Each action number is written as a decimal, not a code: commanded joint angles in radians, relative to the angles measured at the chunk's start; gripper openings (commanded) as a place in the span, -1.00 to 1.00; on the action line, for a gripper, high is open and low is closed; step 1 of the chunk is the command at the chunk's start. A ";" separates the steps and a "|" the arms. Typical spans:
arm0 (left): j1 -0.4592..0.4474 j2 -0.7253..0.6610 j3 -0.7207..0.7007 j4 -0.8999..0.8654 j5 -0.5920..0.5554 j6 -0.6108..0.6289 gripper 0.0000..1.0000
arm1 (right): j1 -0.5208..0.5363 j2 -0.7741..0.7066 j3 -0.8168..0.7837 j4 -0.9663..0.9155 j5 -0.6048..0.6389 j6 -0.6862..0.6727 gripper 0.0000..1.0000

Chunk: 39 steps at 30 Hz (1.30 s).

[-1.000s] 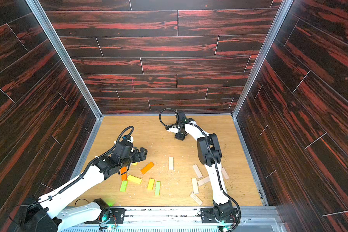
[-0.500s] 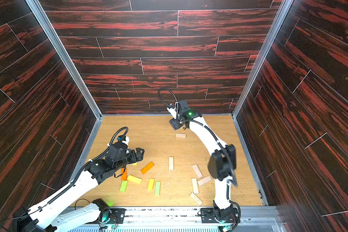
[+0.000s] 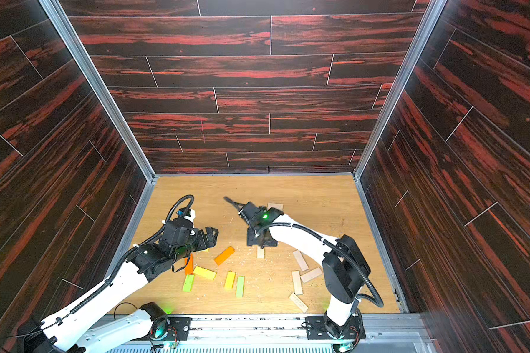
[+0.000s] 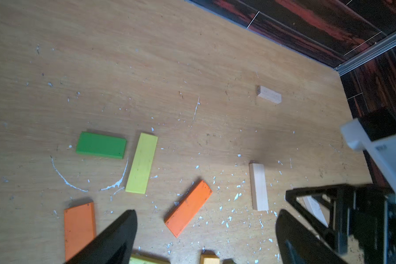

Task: Assemble a giraffe with building blocks
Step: Pick up the building block from the center of the board.

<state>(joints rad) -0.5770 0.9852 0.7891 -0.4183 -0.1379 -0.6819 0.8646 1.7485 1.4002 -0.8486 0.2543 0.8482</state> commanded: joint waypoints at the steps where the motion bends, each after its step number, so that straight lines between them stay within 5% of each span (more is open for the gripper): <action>1: 0.004 -0.034 -0.013 -0.005 0.006 -0.010 0.95 | -0.004 0.032 -0.021 0.005 -0.012 0.136 0.39; 24: 0.005 0.009 -0.015 0.024 0.026 -0.012 0.94 | -0.029 0.277 0.030 0.033 -0.027 0.076 0.27; 39: 0.005 0.039 0.008 0.035 0.043 -0.010 0.94 | -0.127 0.255 -0.009 0.052 -0.069 -0.007 -0.64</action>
<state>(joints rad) -0.5770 1.0164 0.7719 -0.3931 -0.1005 -0.6960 0.7677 1.9972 1.4151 -0.7834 0.1886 0.8516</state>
